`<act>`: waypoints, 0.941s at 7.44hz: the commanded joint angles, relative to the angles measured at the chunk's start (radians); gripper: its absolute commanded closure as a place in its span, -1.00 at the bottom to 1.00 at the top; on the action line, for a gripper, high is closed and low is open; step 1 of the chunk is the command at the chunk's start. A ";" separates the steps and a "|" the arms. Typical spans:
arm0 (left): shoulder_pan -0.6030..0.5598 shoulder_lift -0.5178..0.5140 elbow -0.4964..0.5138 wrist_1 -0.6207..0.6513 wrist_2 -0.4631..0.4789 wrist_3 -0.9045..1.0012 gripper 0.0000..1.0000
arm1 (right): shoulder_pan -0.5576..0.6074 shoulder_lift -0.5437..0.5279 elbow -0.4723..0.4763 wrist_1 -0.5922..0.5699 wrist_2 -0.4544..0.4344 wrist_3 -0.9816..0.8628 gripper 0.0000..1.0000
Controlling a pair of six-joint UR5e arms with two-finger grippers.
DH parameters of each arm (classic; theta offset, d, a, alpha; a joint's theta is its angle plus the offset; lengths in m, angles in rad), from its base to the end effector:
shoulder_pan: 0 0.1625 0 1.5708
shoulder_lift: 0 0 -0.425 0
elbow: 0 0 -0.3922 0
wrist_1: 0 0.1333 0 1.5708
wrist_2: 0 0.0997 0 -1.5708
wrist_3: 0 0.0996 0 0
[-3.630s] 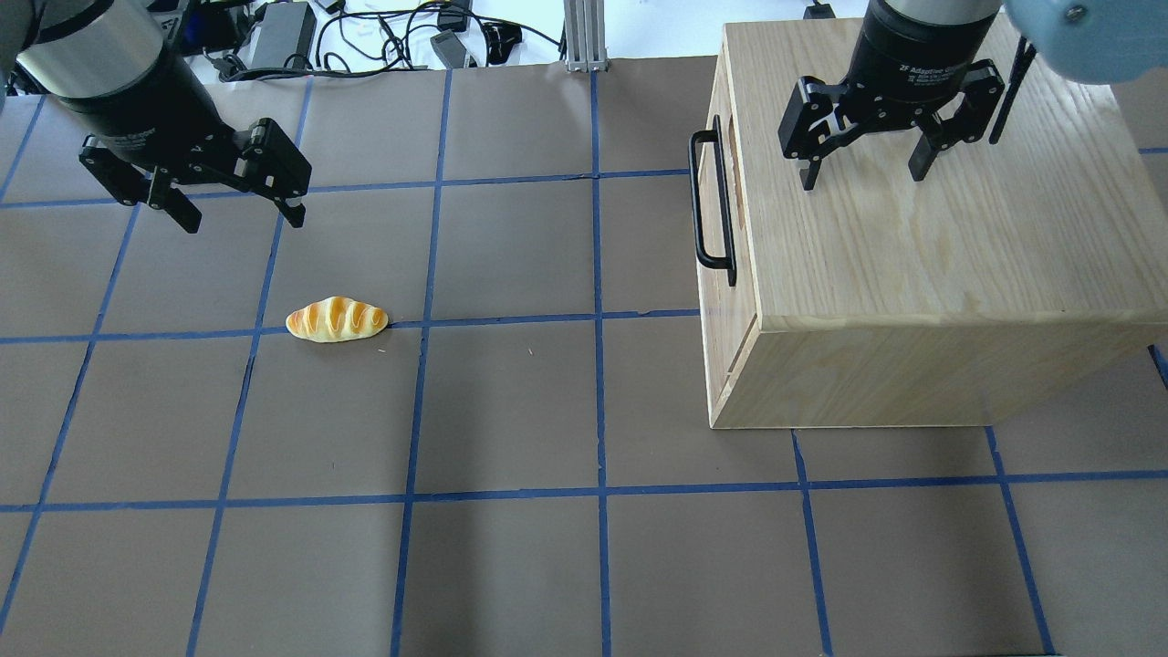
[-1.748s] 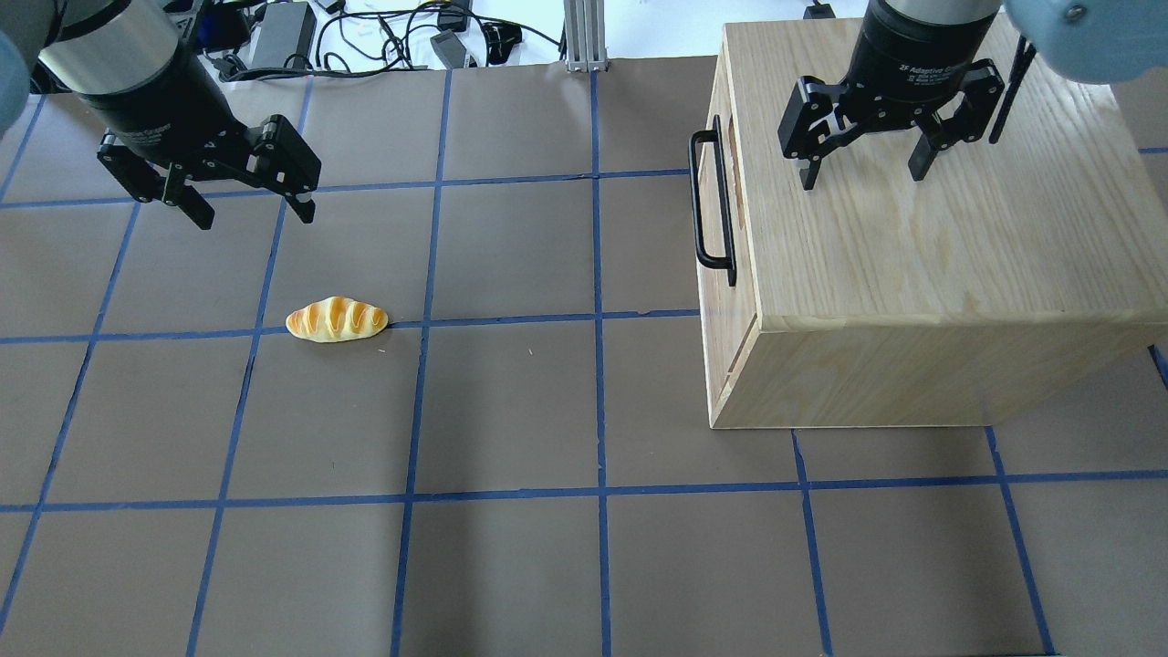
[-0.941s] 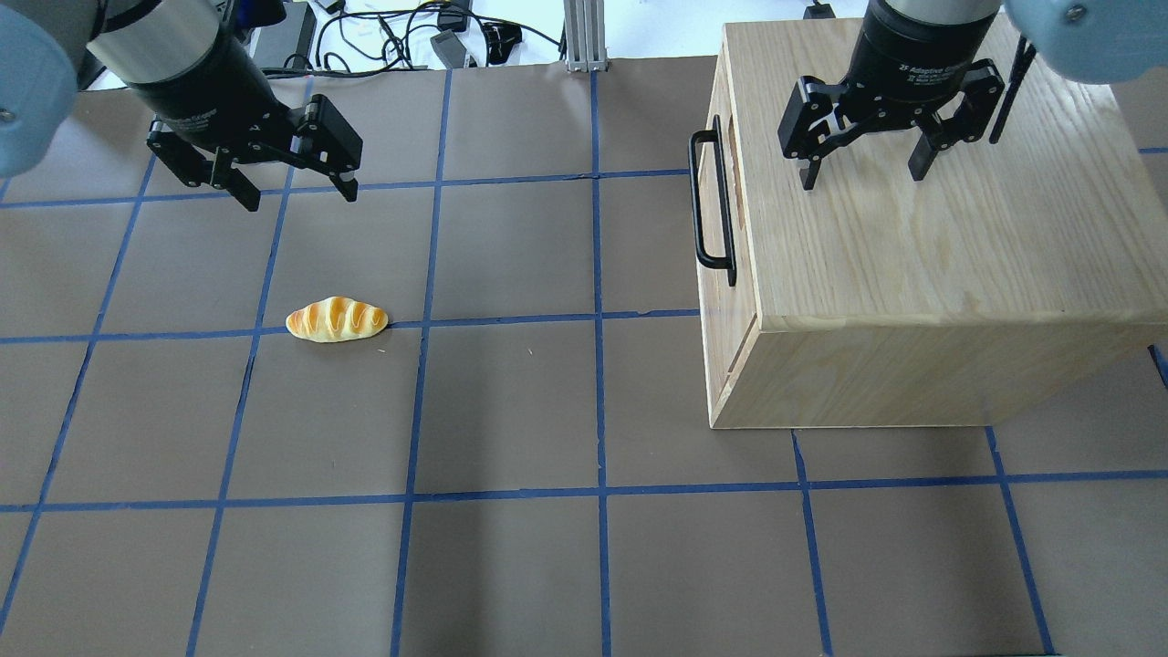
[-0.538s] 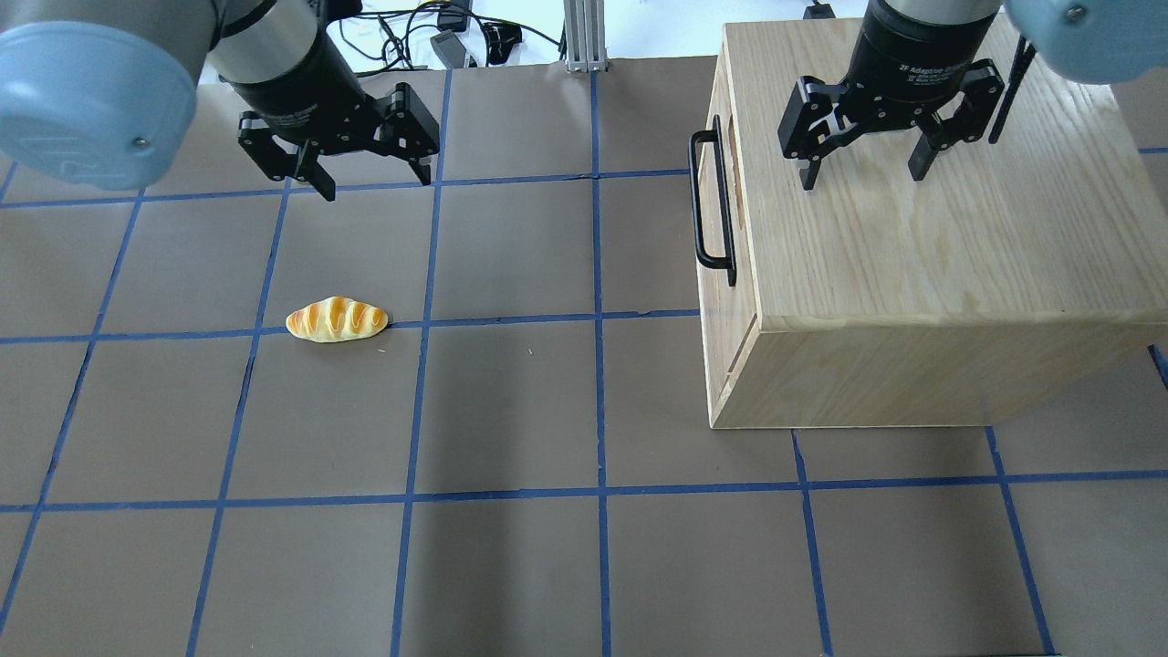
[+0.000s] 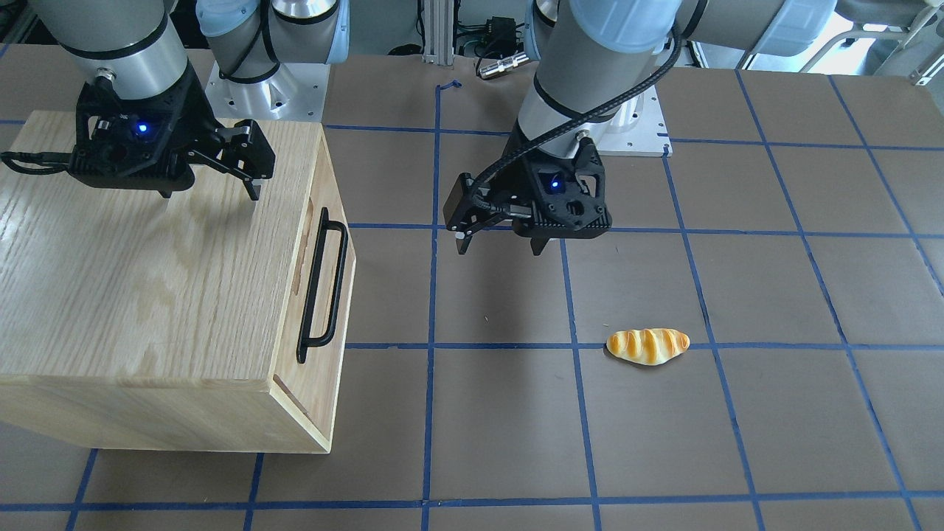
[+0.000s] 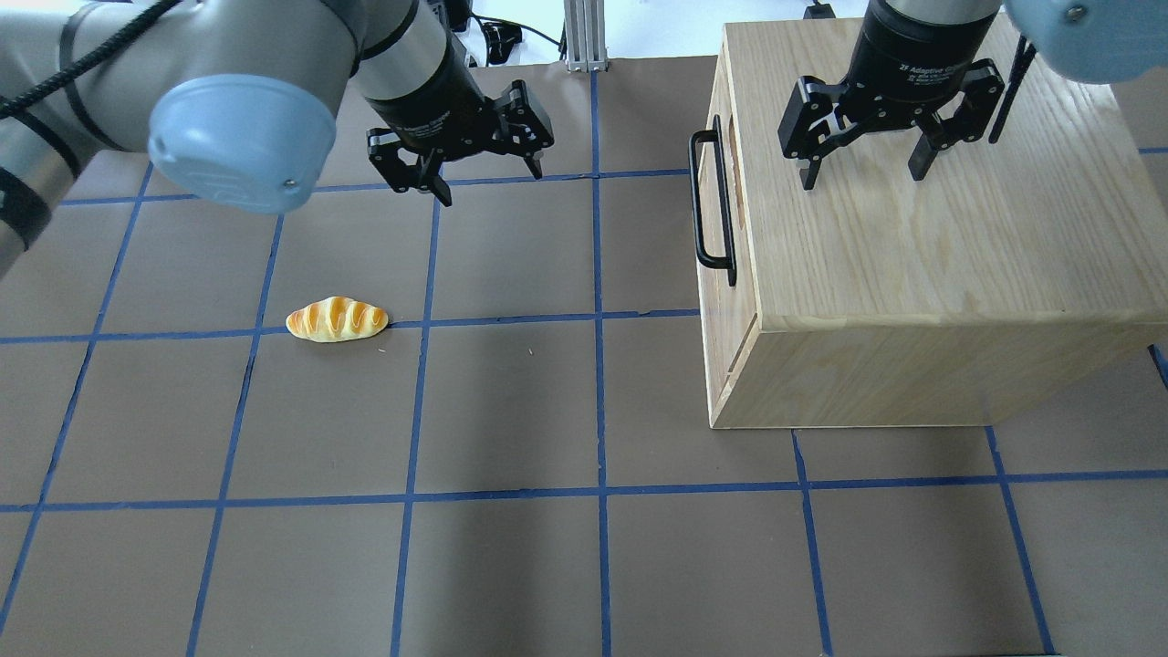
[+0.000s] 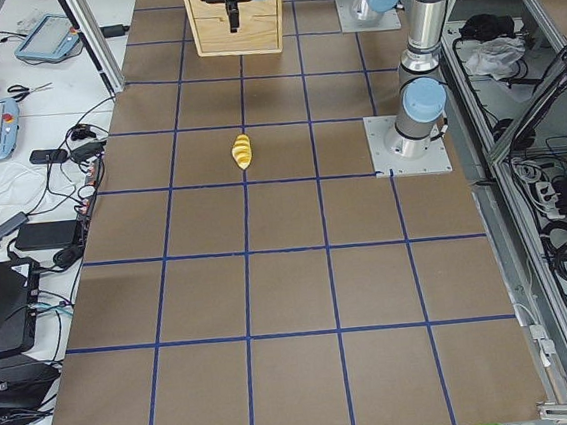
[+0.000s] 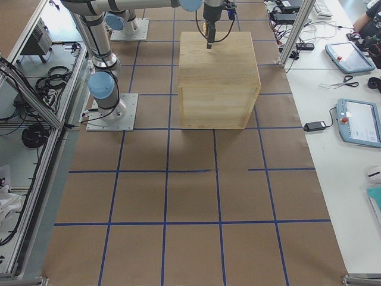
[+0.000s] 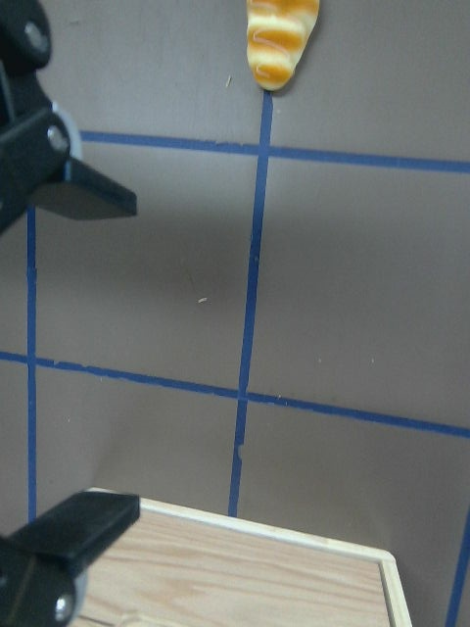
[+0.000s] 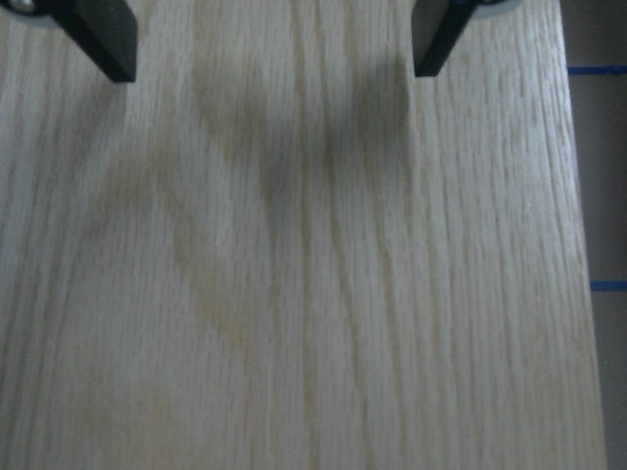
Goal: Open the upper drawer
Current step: 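Move the left gripper across toward the black drawer handle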
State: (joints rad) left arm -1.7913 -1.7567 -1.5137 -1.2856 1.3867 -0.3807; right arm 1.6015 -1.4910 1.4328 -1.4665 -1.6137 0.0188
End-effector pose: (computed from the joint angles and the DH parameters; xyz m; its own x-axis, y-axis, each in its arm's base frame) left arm -0.2750 -0.5340 0.4486 -0.9651 -0.1327 0.2257 -0.1535 0.9851 -0.0774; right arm 0.1449 -0.5162 0.5050 -0.9989 -0.0139 0.0437 -0.0119 0.9989 0.0453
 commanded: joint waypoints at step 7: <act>-0.151 -0.156 0.046 0.187 -0.069 -0.158 -1.00 | 0.000 0.000 0.000 0.000 0.000 0.000 -1.00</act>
State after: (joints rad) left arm -1.9312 -1.8992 -1.4809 -1.1013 1.3179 -0.5349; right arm 1.6015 -1.4911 1.4331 -1.4665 -1.6137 0.0195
